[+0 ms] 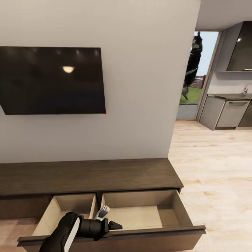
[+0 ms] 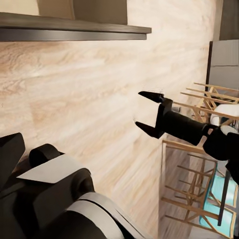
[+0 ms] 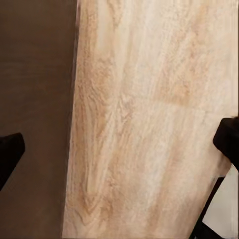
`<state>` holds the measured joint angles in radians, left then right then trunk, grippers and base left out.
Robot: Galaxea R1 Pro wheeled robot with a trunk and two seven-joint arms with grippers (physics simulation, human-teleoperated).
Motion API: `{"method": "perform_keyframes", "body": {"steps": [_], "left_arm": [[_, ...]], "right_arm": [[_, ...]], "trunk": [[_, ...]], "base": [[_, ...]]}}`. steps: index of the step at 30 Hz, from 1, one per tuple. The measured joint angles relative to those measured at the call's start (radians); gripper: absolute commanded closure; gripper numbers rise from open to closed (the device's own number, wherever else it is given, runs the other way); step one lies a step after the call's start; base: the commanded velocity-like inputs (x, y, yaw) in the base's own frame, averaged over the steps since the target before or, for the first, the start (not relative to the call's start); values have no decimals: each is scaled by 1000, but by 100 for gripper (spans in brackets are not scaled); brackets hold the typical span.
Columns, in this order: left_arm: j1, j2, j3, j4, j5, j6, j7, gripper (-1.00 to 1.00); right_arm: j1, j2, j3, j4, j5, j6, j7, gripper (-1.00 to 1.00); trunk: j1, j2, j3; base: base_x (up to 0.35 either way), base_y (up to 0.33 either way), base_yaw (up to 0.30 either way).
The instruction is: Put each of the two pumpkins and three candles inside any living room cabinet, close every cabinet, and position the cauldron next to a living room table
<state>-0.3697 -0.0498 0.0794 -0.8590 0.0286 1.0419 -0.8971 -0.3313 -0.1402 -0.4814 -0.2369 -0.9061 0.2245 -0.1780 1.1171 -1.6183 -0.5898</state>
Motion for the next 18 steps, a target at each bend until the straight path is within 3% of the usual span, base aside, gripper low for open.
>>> {"method": "perform_keyframes", "body": {"steps": [4, 8, 15, 18], "left_arm": [[0, -1, 0, 0, -1, -1, 54, -100], [0, -1, 0, 0, 4, -2, 128, -100], [0, -1, 0, 0, 3, -2, 149, -100], [0, -2, 0, 0, 3, -2, 150, -100]], "right_arm": [[0, 2, 16, -1, 20, -2, -17, -100], [0, 8, 69, -6, 27, -20, -27, -100], [0, 15, 107, -33, 27, -60, -30, -100], [0, 15, 120, -35, 27, -62, -31, -100]], "trunk": [[-12, 21, 9], [-12, 21, 10], [-12, 21, 9], [-12, 21, 9]], "base": [[0, 0, 0], [0, 0, 0], [0, -5, 8], [0, -89, 179]]}}
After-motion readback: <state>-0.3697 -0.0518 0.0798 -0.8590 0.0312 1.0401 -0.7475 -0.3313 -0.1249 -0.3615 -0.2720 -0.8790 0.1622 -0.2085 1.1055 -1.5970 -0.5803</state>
